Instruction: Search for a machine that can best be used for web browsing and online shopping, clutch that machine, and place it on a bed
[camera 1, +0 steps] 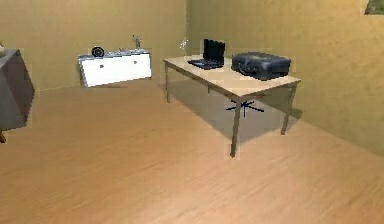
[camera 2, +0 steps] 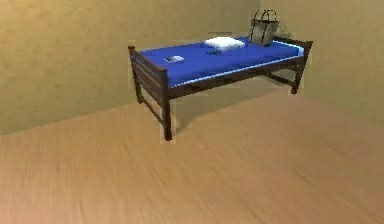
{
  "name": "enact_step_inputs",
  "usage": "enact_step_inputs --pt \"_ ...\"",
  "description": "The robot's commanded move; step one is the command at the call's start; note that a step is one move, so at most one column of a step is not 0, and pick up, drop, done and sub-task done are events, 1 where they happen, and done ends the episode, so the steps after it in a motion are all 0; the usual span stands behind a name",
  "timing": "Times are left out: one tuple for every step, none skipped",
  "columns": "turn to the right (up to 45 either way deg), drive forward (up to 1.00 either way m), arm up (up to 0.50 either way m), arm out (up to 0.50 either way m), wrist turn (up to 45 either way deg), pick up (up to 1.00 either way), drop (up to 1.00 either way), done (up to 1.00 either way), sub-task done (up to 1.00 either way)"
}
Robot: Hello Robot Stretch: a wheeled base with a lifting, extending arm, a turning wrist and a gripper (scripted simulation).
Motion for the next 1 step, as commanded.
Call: enact_step_inputs --pt "0.0 1.0 0.0 0.0 0.0 0.0 0.0 0.0 0.0"
